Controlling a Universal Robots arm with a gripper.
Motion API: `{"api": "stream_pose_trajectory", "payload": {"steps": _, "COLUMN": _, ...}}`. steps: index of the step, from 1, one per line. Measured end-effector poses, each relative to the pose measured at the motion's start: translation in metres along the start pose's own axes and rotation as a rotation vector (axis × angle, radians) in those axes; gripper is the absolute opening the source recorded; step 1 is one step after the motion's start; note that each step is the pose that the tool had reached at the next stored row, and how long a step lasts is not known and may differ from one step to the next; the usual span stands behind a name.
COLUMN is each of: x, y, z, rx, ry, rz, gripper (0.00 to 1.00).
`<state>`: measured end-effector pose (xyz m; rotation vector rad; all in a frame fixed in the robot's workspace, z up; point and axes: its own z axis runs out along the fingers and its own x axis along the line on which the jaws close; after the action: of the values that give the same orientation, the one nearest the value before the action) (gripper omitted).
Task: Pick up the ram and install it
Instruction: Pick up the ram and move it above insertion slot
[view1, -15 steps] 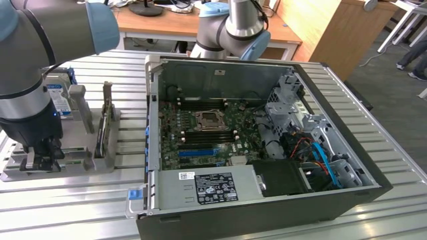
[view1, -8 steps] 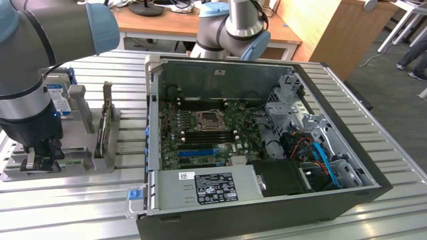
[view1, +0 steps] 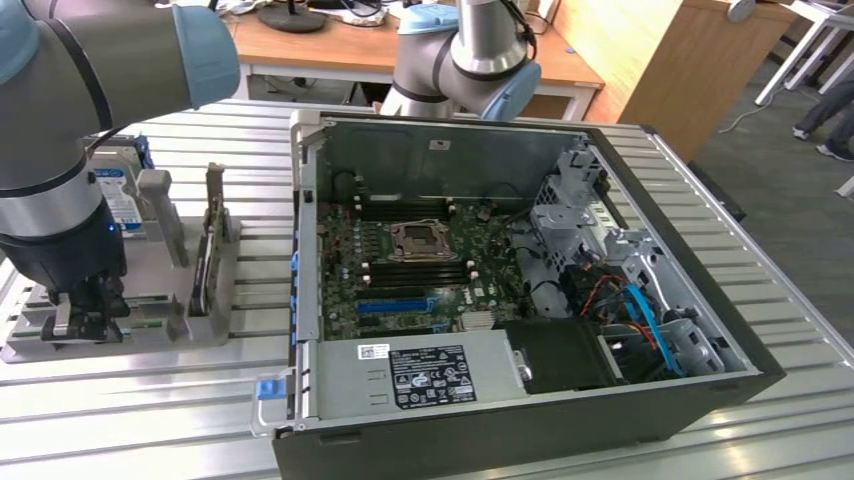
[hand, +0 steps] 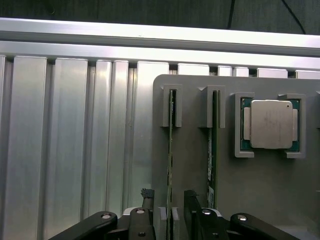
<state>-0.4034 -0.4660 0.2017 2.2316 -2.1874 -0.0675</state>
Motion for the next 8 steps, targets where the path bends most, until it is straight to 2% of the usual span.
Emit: {"api": "stream_pose_trajectory", "payload": {"steps": 8, "x": 0.0008, "y": 0.0007, "z": 0.0000, "rx": -0.0001, "ry": 0.0001, "rz": 0.000, "gripper": 0.37}}
